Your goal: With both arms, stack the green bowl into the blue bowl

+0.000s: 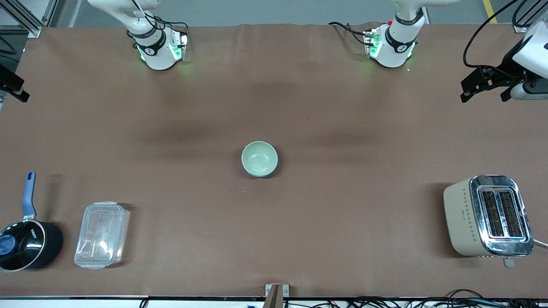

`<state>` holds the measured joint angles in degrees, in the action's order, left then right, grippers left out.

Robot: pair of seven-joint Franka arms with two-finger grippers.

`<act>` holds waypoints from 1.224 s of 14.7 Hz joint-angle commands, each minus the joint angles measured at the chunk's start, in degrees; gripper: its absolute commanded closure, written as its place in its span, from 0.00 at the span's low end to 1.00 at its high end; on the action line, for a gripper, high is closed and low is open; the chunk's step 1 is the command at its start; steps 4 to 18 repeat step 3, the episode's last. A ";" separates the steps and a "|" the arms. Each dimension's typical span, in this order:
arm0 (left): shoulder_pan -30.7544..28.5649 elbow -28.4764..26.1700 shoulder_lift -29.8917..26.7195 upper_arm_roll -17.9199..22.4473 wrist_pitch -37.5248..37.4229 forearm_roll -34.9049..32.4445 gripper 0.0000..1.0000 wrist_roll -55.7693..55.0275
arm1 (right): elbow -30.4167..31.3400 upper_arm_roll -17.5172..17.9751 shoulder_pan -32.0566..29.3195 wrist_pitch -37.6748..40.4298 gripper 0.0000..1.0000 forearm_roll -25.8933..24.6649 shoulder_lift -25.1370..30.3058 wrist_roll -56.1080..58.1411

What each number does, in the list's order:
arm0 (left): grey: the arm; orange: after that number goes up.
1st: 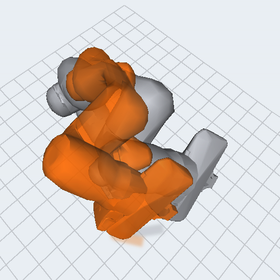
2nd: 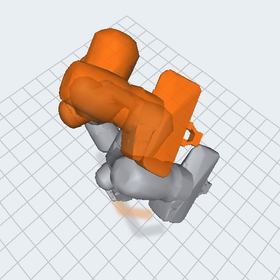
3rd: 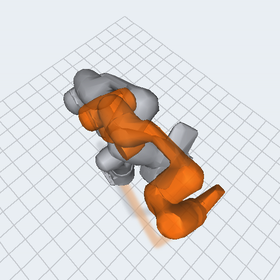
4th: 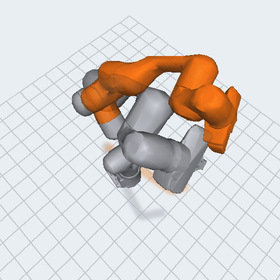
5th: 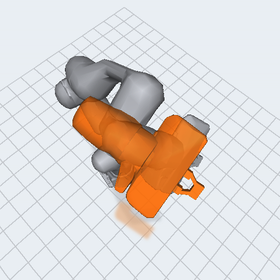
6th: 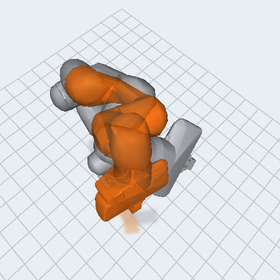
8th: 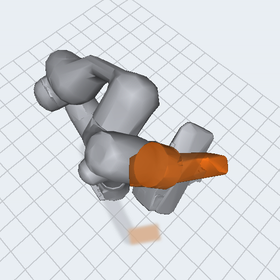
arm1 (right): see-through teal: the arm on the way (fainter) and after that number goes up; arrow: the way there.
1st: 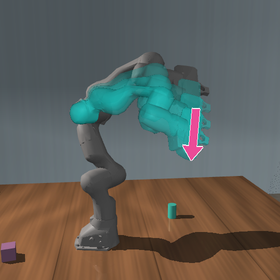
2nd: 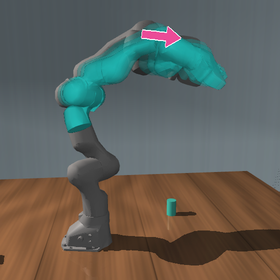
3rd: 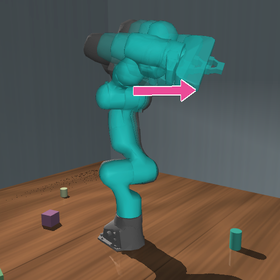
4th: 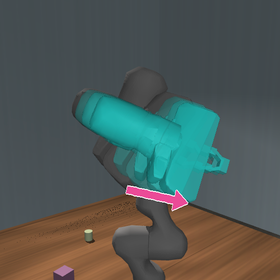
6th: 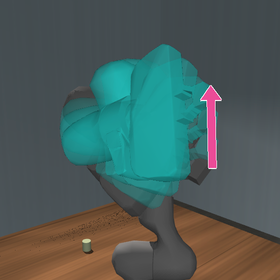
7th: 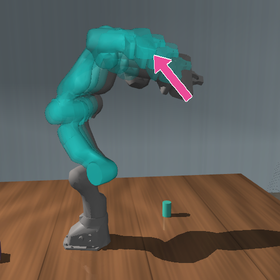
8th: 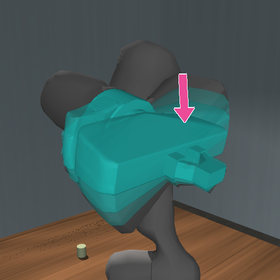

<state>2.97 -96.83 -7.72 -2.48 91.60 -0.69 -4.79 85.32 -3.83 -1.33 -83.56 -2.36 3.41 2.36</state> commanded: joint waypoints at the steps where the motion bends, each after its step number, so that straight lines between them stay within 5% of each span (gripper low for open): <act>1: -0.07 1.73 0.86 -0.24 -0.98 -0.98 0.00 0.05 | -0.50 -0.56 0.19 2.52 0.00 0.87 -0.86 1.24; 18: -0.07 1.73 0.77 -0.24 -0.98 -0.98 0.00 0.05 | -0.24 -0.65 0.19 3.31 0.00 0.87 -0.86 3.08</act>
